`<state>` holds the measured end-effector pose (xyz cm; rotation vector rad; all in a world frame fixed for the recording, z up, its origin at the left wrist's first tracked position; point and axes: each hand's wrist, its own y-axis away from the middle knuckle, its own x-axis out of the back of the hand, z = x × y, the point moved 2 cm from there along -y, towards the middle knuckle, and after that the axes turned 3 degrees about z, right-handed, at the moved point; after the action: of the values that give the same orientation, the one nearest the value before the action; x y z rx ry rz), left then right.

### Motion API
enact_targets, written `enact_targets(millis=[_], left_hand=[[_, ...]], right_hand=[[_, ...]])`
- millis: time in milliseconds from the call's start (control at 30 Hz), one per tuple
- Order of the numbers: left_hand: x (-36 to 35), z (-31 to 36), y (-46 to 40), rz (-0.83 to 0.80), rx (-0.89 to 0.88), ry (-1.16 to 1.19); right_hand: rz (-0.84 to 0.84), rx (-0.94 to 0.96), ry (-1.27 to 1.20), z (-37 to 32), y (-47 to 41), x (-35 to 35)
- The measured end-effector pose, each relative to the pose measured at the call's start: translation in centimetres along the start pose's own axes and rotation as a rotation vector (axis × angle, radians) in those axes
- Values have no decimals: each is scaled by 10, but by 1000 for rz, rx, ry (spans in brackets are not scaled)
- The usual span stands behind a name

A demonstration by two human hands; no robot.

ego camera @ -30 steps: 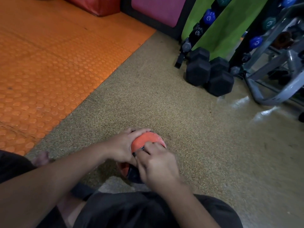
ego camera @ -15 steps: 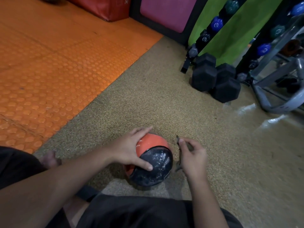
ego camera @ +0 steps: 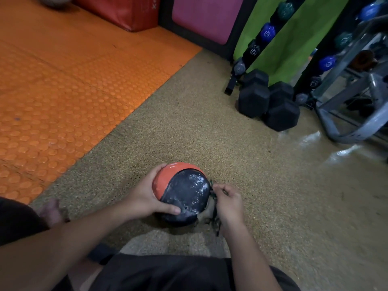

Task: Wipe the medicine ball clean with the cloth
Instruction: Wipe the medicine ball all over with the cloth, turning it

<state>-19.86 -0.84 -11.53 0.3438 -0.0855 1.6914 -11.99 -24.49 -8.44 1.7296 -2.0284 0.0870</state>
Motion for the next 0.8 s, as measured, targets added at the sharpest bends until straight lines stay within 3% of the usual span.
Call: enact_targets(millis=[167, 333, 467, 667, 733, 800], left_hand=[[44, 16, -10, -119, -1, -85], [43, 9, -1, -201, -36, -359], [23, 10, 0, -274, -108, -337], [10, 12, -8, -221, -215, -339], [10, 13, -8, -215, -219, -367], [11, 15, -7, -232, -178, -388]], right_hand=[[-159, -68, 36, 12, 16, -12], [-34, 349, 397, -15, 29, -11], [-1, 626, 417, -33, 49, -14], [-41, 1042, 843, -42, 104, -36], [-43, 1035, 850, -39, 104, -34], [38, 879, 816, -37, 76, -16]])
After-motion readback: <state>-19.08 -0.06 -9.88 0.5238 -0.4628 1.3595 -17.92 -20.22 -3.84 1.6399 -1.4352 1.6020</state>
